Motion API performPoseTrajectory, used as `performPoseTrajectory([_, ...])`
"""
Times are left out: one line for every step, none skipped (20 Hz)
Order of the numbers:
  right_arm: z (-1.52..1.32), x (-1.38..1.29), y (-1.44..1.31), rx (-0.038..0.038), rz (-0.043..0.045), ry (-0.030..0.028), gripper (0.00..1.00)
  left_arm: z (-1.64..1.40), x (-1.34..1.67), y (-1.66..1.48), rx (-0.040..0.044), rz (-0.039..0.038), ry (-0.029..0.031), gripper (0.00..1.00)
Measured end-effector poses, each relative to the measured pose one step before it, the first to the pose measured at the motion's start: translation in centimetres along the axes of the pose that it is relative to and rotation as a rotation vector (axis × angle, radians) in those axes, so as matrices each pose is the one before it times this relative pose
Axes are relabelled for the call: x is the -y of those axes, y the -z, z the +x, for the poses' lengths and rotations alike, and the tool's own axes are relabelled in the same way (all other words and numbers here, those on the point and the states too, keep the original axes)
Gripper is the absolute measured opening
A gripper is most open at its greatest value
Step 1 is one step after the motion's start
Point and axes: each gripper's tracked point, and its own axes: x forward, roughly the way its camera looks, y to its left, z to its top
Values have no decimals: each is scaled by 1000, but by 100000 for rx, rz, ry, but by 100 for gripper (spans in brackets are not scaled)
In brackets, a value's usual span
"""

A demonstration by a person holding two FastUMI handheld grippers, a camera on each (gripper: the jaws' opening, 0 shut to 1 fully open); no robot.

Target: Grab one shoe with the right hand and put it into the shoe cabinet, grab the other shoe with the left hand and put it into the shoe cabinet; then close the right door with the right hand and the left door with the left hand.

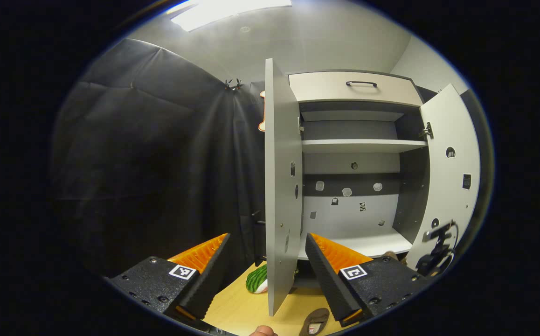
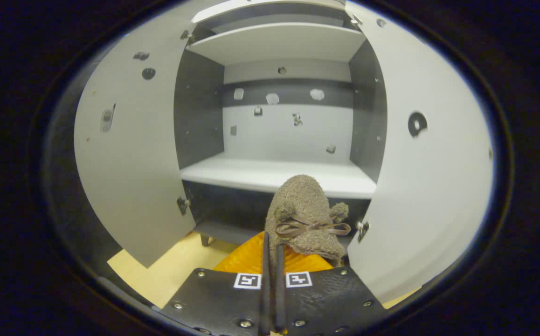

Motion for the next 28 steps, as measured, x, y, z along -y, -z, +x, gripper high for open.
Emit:
performPoseTrajectory([586, 204, -2372, 4044, -678, 41, 5, 74, -212, -118, 425, -132, -554, 96])
performPoseTrajectory([775, 331, -2146, 3379, -868, 440, 5, 58, -214, 36, 295, -301, -694, 96])
performPoseTrajectory([790, 370, -1485, 2815, -1198, 263, 5, 101, -265, -56, 229, -423, -695, 96])
performPoseTrajectory([1338, 321, -1516, 2244, -1327, 209, 5, -13, -250, 42, 123, -423, -641, 96])
performPoseTrajectory([1380, 246, -1202, 1460, -1265, -18, 5, -11, -258, 47, -8, -250, -784, 96])
performPoseTrajectory([1275, 239, -1065, 937, -869, -68, 5, 61, -367, 138, 24, 2, -1069, 96])
performPoseTrajectory([1323, 113, -860, 1186, -580, 111, 5, 126, -326, 38, 135, 123, -933, 96])
performPoseTrajectory([1249, 172, -617, 292, -616, 357, 5, -18, -339, 106, -4, 151, -1064, 96])
performPoseTrajectory([1332, 118, -566, -46, -468, 332, 5, 78, -316, 47, -123, 38, -1089, 96])
performPoseTrajectory([1250, 86, -214, -91, 356, 87, 5, -9, -358, 204, -234, -31, -969, 96])
performPoseTrajectory([1179, 45, -4, -362, 807, 106, 5, -66, -355, 66, -113, -195, -1124, 96])
performPoseTrajectory([1171, 147, 89, -893, 242, 547, 5, 31, -455, 114, -93, -314, -1342, 96])
performPoseTrajectory([1050, 299, 382, -1126, -250, 1029, 5, -96, -396, 44, 95, -170, -1347, 96])
performPoseTrajectory([1084, 327, 410, -1281, -510, 1229, 5, -43, -546, 74, 26, 127, -1542, 93])
performPoseTrajectory([842, 252, 401, -1117, -137, 1164, 5, -46, -606, 154, -326, 517, -1901, 93])
performPoseTrajectory([1064, 74, 376, -1558, -131, 626, 5, -30, -653, 233, -458, 712, -2026, 93])
performPoseTrajectory([1070, 72, 668, -1854, 146, 525, 5, 11, -516, 132, -411, 573, -1819, 93])
performPoseTrajectory([950, 183, 538, -1888, 77, 584, 5, -37, -595, 231, -558, 123, -1563, 93])
performPoseTrajectory([887, 253, 629, -2061, -200, 834, 5, 4, -357, 135, -610, -243, -1208, 93])
performPoseTrajectory([884, 120, 573, -1727, -168, 639, 5, -21, -237, 243, -619, -523, -997, 93])
performPoseTrajectory([660, 8, 369, -1023, -225, -240, 5, 28, -22, 141, -810, -490, -861, 93])
performPoseTrajectory([433, -77, 228, -630, -328, 346, 5, 29, -151, 201, -866, -259, -909, 93])
performPoseTrajectory([509, -74, 286, -787, 92, -59, 5, 148, -174, 140, -740, 17, -991, 96])
performPoseTrajectory([585, -178, 338, -1081, -33, -131, 5, 203, -325, 396, -529, 110, -937, 96])
performPoseTrajectory([502, -100, 400, -1005, -201, 116, 5, 69, -117, 98, -427, 146, -729, 96])
performPoseTrajectory([510, -147, 387, -1179, -236, -74, 5, -106, -209, 171, -359, 183, -728, 96])
performPoseTrajectory([489, -219, 393, -1066, -82, -154, 5, -56, -152, 9, -65, 268, -713, 96])
performPoseTrajectory([432, -254, 265, -832, 428, -343, 5, -176, -265, 120, -60, 285, -850, 93])
